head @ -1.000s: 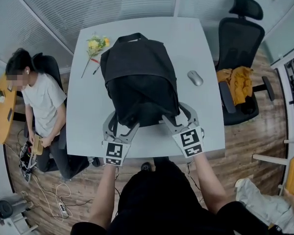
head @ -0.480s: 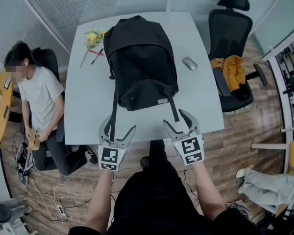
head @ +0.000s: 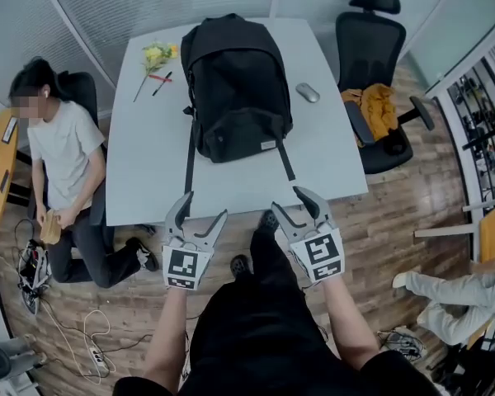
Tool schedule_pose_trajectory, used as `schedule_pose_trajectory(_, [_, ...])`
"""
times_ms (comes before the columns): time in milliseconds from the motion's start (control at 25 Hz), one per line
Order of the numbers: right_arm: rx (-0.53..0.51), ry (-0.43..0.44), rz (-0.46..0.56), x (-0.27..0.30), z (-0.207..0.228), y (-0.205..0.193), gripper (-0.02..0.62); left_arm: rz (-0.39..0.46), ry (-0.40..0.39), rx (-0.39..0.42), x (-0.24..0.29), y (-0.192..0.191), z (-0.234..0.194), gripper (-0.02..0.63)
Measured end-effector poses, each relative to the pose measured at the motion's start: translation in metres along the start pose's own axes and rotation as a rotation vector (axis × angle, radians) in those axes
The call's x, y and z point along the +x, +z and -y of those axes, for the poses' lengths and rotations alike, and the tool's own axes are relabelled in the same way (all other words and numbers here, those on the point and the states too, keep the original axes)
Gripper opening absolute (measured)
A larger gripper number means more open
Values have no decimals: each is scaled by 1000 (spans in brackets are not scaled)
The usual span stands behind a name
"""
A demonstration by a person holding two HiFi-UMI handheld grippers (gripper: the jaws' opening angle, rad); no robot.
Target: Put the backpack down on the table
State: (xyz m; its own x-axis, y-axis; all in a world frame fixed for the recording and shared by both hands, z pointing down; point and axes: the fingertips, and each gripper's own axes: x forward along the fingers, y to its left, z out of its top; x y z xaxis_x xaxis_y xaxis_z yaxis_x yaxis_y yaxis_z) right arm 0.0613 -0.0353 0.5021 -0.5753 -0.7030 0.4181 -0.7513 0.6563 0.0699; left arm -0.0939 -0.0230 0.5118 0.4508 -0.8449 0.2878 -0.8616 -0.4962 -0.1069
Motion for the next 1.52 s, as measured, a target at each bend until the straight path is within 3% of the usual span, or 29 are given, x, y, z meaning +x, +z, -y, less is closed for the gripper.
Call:
schedule_pose_trajectory(160, [9,24,29,-15,-16,8,206,29,-12,2,-13,12,14,289])
schedule_pose_trajectory(560, [28,93,89,-34,-37,28,95,132,-18,-100,-36,40,40,118])
schedule_pose_trajectory(640, [31,104,99,-38,-40,32,54,143,-23,-102,-36,45,43,88])
schedule_pose_trajectory(840, [52,116,118,-41,-43,32,20,145,-36,-92,-33,51,52,12])
schedule_pose_trajectory(1520, [73,131,129,-41,-43,34,9,138,-55,-86,-31,53,56,-2])
